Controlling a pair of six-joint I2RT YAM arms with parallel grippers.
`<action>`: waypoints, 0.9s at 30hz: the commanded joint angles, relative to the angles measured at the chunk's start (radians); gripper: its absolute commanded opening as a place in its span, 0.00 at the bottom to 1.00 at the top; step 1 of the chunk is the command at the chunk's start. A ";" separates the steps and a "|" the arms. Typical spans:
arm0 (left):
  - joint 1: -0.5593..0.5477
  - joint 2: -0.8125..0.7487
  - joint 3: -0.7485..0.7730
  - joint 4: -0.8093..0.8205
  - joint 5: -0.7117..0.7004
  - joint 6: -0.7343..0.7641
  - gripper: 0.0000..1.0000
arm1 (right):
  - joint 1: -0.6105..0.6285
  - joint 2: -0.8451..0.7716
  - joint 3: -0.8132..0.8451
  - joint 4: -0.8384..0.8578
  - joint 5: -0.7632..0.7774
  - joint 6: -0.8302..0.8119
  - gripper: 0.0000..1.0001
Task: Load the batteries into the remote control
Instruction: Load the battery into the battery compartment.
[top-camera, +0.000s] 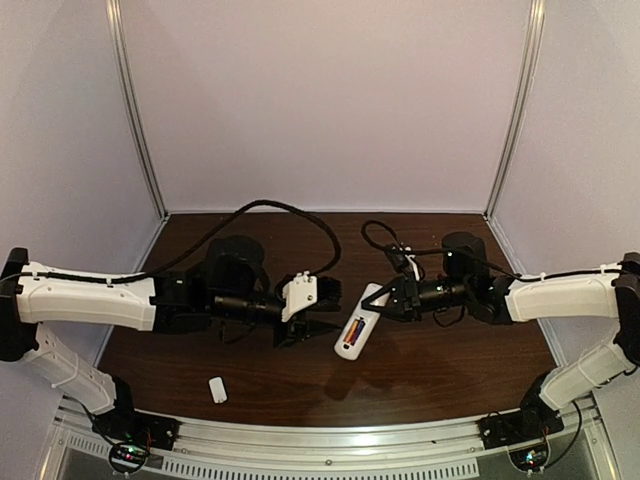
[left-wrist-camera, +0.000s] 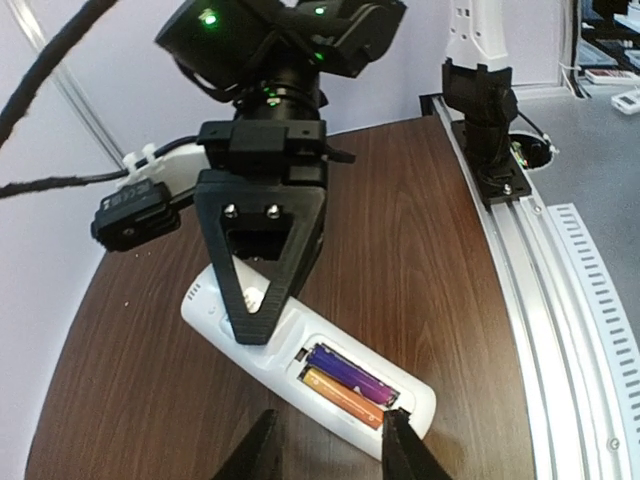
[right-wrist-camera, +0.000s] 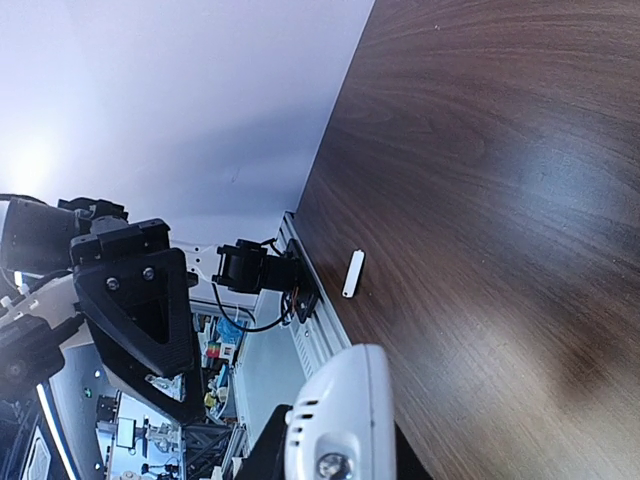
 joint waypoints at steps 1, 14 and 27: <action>-0.030 -0.006 -0.012 0.007 0.064 0.158 0.32 | 0.028 0.018 0.051 -0.049 -0.050 -0.059 0.00; -0.081 0.069 0.045 -0.032 0.007 0.223 0.24 | 0.088 0.044 0.117 -0.167 -0.033 -0.156 0.00; -0.081 0.095 0.055 -0.036 -0.012 0.227 0.23 | 0.118 0.053 0.139 -0.203 -0.024 -0.189 0.00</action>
